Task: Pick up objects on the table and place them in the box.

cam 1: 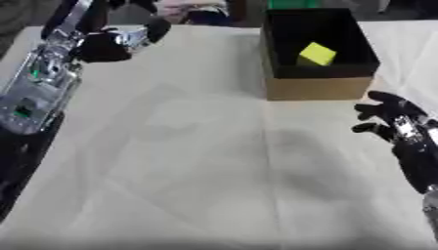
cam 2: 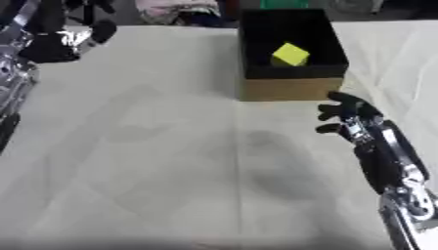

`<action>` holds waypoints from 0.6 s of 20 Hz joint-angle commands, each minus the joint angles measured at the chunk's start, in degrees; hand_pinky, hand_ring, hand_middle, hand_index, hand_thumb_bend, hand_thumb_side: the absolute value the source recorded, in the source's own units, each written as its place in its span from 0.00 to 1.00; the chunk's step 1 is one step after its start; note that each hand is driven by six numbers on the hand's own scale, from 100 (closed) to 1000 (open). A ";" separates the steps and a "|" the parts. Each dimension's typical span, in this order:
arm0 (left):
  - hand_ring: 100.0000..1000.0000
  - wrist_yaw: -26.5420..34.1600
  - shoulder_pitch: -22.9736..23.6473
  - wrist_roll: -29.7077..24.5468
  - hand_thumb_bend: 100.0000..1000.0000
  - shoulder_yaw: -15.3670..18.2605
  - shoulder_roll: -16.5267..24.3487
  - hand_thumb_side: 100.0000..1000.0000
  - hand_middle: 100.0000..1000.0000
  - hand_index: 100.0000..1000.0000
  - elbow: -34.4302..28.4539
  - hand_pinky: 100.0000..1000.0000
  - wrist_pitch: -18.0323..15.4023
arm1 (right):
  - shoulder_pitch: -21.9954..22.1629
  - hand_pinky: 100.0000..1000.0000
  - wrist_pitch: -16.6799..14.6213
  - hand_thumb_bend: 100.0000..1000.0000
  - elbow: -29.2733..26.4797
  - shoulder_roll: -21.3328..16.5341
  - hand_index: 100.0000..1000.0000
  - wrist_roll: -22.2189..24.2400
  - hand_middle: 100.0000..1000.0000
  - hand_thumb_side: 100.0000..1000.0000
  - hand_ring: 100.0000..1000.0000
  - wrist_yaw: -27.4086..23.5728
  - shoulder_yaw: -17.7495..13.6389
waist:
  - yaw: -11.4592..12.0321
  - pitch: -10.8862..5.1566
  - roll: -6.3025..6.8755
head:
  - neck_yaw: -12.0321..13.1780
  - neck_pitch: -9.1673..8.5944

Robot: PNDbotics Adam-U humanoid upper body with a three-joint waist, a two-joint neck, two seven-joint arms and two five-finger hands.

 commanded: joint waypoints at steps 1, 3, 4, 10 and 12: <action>0.55 0.20 0.10 0.20 0.47 1.31 0.02 0.43 0.53 0.69 -1.18 0.70 0.65 | -0.42 0.62 -0.11 0.00 -1.50 -0.60 0.82 -0.49 0.52 0.65 0.84 0.03 -0.79 | 0.15 -0.61 -0.16 | -0.75 0.32; 0.55 0.07 0.46 0.16 0.46 1.38 -0.36 0.45 0.53 0.69 -0.95 0.70 0.87 | -0.36 0.62 -0.08 0.00 -1.50 -0.45 0.82 -0.63 0.52 0.65 0.84 0.06 -0.92 | 0.30 -0.53 -0.27 | -1.29 0.32; 0.55 -0.02 0.58 0.17 0.46 1.44 -0.54 0.45 0.53 0.69 -0.80 0.70 0.94 | -0.35 0.62 -0.08 0.00 -1.50 -0.43 0.82 -0.68 0.52 0.65 0.84 0.09 -0.94 | 0.39 -0.48 -0.31 | -1.51 0.32; 0.55 -0.50 0.93 0.16 0.44 1.53 -1.04 0.47 0.53 0.69 -0.03 0.70 1.07 | -0.43 0.62 -0.07 0.00 -1.57 -0.35 0.82 -0.79 0.52 0.66 0.84 0.14 -0.99 | 0.48 -0.30 -0.39 | -3.12 0.32; 0.55 -0.66 1.02 0.04 0.44 1.46 -1.08 0.48 0.53 0.68 0.14 0.70 1.05 | -0.41 0.62 -0.05 0.00 -1.52 -0.25 0.82 -0.86 0.52 0.66 0.84 0.16 -1.05 | 0.48 -0.26 -0.43 | -3.66 0.32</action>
